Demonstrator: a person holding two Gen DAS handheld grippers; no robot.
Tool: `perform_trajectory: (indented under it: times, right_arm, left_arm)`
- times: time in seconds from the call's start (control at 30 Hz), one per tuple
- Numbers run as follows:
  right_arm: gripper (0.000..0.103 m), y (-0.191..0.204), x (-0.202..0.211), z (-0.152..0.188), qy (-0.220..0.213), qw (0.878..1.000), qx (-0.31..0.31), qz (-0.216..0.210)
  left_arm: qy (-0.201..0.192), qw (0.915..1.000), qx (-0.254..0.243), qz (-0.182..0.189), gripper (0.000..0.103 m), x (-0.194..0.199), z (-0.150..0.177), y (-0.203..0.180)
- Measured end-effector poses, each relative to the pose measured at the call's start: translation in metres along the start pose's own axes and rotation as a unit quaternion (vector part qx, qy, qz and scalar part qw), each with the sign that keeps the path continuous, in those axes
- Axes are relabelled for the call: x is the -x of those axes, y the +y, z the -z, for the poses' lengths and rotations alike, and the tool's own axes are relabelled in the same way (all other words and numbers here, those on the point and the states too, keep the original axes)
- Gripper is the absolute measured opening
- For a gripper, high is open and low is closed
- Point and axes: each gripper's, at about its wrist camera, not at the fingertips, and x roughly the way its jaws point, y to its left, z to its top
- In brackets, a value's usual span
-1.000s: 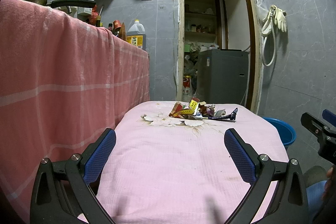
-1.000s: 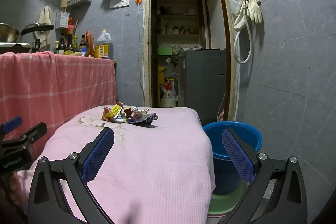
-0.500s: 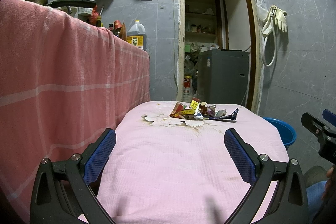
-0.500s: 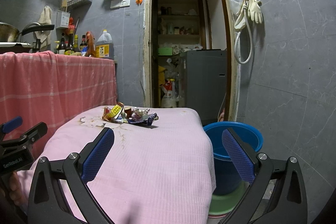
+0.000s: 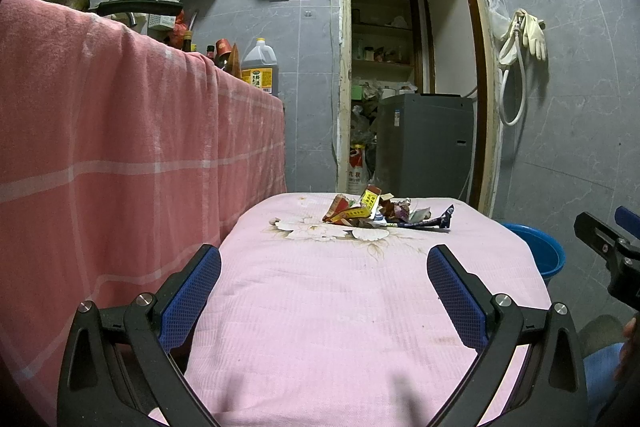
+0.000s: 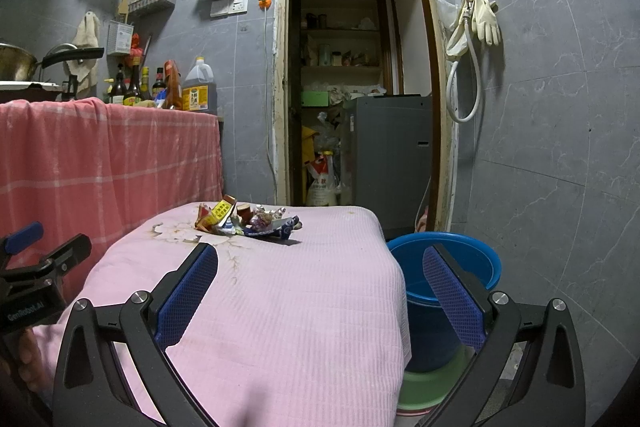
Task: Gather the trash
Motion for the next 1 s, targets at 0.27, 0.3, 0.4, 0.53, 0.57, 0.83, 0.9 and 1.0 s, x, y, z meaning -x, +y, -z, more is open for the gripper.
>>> perform_trajectory:
  times: [0.27, 0.3, 0.4, 0.53, 0.57, 0.83, 0.9, 1.0]
  right_arm:
    - [0.103, -0.0002, 0.0006, -0.0001, 0.000, 1.000, 0.000, 0.000]
    - [0.103, -0.0001, 0.0004, 0.0002, 0.000, 1.000, 0.000, 0.000]
    - [0.103, 0.0000, 0.0001, 0.0007, 0.000, 1.000, 0.000, 0.000]
    - [0.103, -0.0002, 0.0006, 0.0004, 0.000, 1.000, -0.001, 0.000]
    - [0.103, -0.0002, 0.0007, 0.0002, 0.000, 1.000, -0.001, 0.000]
    - [0.103, -0.0002, 0.0009, 0.0004, -0.001, 1.000, 0.000, 0.000]
    - [0.103, -0.0002, 0.0003, 0.0009, -0.001, 1.000, 0.000, 0.000]
    - [0.103, 0.0003, 0.0022, -0.0007, 0.000, 1.000, -0.001, 0.000]
  left_arm:
    - [0.000, 1.0000, 0.000, 0.000, 0.101, 0.0000, 0.0003, -0.0001]
    - [0.000, 1.0000, 0.000, 0.000, 0.101, 0.0000, 0.0001, -0.0002]
    - [0.000, 1.0000, 0.000, 0.000, 0.101, -0.0001, 0.0000, 0.0000]
    - [0.001, 1.0000, 0.000, 0.000, 0.101, -0.0002, 0.0002, -0.0002]
    - [0.000, 1.0000, -0.001, 0.000, 0.101, 0.0000, 0.0002, -0.0002]
    - [0.000, 1.0000, 0.000, 0.000, 0.101, 0.0001, -0.0001, 0.0000]
    - [0.000, 1.0000, 0.000, 0.000, 0.101, -0.0004, 0.0003, 0.0001]
    - [0.000, 1.0000, 0.000, 0.000, 0.101, -0.0001, 0.0001, 0.0000]
